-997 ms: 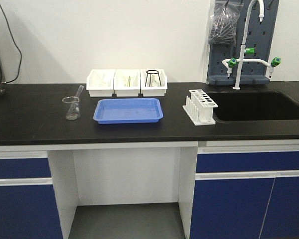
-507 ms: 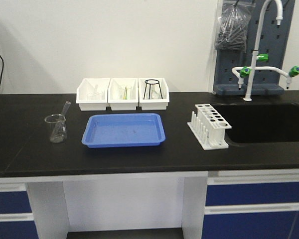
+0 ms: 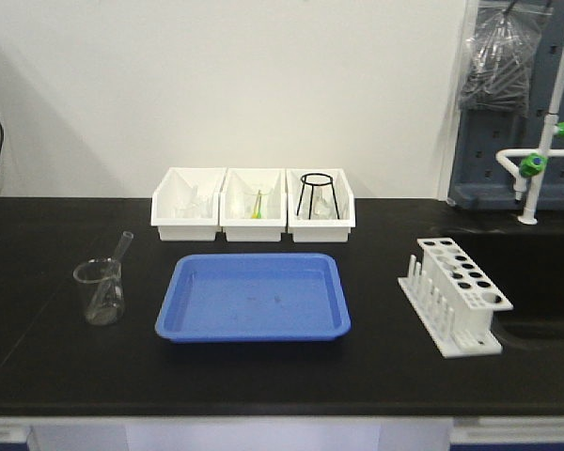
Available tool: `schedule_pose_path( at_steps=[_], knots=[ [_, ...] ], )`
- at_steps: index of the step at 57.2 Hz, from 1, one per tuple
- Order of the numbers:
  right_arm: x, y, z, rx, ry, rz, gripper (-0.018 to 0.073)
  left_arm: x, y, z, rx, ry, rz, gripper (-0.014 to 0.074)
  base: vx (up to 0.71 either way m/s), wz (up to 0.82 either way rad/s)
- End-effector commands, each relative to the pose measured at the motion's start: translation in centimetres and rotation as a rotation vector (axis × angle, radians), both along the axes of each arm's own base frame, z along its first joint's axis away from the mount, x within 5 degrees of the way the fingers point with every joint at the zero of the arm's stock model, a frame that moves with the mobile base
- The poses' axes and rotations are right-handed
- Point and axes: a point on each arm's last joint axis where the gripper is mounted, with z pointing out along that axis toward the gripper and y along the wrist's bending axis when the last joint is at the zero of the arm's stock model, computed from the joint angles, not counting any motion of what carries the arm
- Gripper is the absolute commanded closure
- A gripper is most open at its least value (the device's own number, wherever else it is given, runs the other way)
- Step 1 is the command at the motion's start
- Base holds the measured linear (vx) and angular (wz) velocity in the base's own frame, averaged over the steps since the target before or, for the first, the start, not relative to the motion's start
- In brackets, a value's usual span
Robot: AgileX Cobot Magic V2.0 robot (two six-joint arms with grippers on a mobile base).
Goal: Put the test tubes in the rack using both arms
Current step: 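Drive the base up to the bench facing the blue tray, then move the left gripper toward the glass test tube in the beaker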
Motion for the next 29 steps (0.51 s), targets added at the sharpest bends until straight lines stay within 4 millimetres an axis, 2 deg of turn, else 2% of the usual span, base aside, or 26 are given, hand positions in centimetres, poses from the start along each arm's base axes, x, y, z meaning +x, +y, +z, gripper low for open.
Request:
schedule_pose_path(
  at_steps=[1,29],
  knots=[
    [0.17,0.03,0.10,-0.002,-0.045,0.001,0.0568,-0.15,-0.05,1.61,-0.019,-0.104,-0.007,0.0601,0.42,0.05],
    [0.17,0.03,0.11,-0.002,-0.045,0.001,0.0568,-0.15,-0.05,1.61,-0.019,-0.104,-0.007,0.0601,0.38,0.02]
  ],
)
